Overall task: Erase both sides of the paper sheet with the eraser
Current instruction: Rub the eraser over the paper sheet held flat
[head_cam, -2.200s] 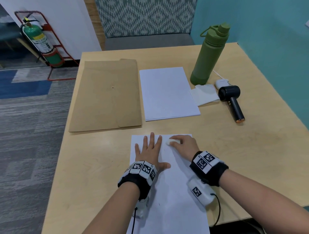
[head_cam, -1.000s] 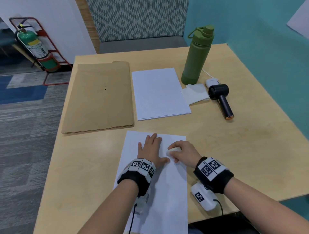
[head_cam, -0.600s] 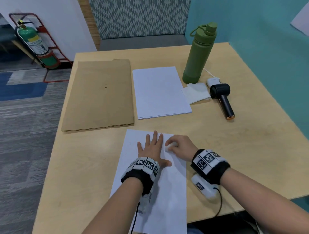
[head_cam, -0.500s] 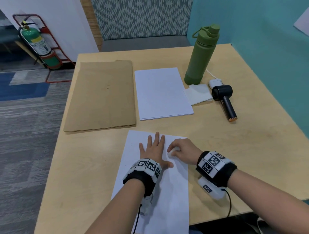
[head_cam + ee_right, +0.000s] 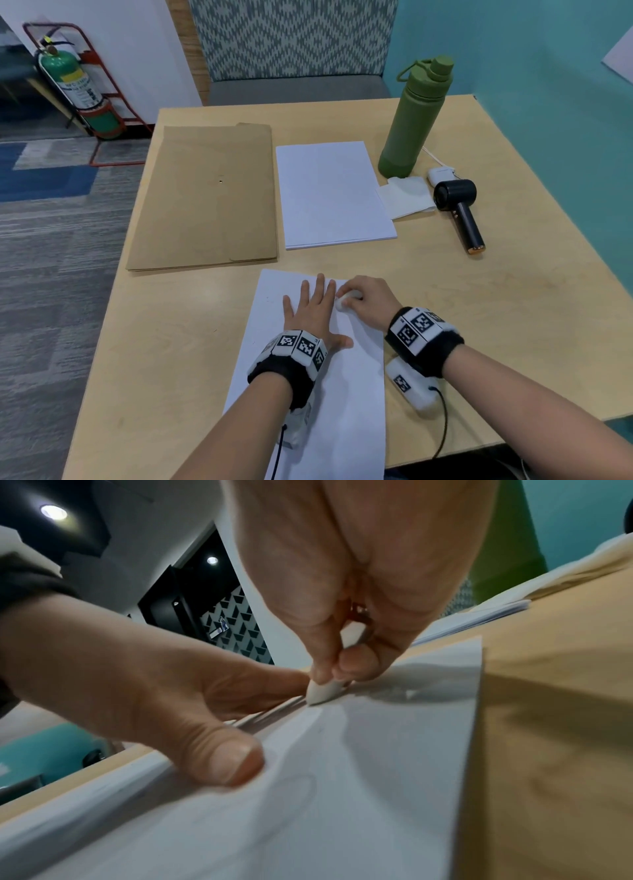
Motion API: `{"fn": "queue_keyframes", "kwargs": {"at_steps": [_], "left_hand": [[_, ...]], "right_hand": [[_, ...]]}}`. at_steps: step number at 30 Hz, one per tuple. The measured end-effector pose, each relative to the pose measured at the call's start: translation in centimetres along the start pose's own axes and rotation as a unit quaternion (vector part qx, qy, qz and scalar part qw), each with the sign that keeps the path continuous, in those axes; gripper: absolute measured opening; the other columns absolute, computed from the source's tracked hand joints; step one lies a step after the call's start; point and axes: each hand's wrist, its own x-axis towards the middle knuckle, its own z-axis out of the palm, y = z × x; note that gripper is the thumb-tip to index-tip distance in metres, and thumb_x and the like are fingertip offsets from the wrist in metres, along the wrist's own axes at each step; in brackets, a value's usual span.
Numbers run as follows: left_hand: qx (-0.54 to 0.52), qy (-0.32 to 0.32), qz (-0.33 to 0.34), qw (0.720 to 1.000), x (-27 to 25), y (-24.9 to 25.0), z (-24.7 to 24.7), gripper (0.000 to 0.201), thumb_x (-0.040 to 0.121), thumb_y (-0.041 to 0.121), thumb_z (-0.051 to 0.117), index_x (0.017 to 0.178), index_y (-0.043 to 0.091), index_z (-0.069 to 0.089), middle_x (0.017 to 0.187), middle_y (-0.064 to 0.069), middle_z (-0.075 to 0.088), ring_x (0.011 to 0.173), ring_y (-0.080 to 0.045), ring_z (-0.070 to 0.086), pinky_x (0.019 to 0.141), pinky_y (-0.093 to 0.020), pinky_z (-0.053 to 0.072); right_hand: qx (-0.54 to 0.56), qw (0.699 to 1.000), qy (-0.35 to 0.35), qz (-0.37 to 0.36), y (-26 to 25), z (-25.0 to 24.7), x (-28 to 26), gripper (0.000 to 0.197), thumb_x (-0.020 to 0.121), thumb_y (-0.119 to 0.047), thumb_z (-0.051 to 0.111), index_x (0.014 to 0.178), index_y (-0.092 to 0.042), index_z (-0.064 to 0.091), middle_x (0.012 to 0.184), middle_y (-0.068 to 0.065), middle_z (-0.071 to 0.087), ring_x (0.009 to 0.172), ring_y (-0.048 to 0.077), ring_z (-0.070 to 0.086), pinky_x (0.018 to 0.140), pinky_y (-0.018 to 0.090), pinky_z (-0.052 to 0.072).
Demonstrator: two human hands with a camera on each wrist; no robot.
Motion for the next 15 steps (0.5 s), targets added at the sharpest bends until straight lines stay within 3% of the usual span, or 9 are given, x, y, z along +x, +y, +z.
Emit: {"fn": "queue_keyframes", "kwargs": {"at_steps": [3, 9, 15], "left_hand": [[0.000, 0.000, 0.001, 1.000, -0.1, -0.1, 0.0, 0.109, 0.080, 0.056, 0.063, 0.148, 0.025, -0.017, 0.154, 0.006, -0.028, 0.143, -0.024, -0.023, 0.113, -0.054, -0.009], [-0.002, 0.000, -0.001, 1.000, -0.2, 0.0, -0.1, 0.110, 0.080, 0.055, 0.063, 0.148, 0.025, -0.017, 0.154, 0.006, -0.029, 0.143, -0.023, -0.024, 0.112, -0.053, -0.012], [0.007, -0.003, -0.001, 1.000, -0.2, 0.0, 0.0, 0.110, 0.079, 0.056, 0.062, 0.148, 0.025, -0.018, 0.154, 0.006, -0.029, 0.143, -0.024, -0.024, 0.112, -0.055, -0.010]], "right_hand": [[0.009, 1.000, 0.020, -0.006, 0.2, 0.3, -0.6, 0.019, 0.083, -0.005, 0.057, 0.099, -0.006, 0.068, 0.107, 0.012, 0.065, 0.104, 0.023, 0.056, 0.079, 0.014, 0.031], [-0.019, 0.999, -0.041, -0.010, 1.5, -0.1, -2.7, 0.016, 0.082, -0.004, 0.058, 0.094, -0.008, 0.068, 0.104, 0.009, 0.066, 0.102, 0.021, 0.058, 0.082, 0.016, 0.036], [-0.020, 0.999, 0.026, -0.018, 0.0, 0.1, 0.3, 0.021, 0.083, -0.003, 0.055, 0.099, -0.005, 0.068, 0.107, 0.013, 0.065, 0.104, 0.023, 0.057, 0.079, 0.014, 0.032]]}}
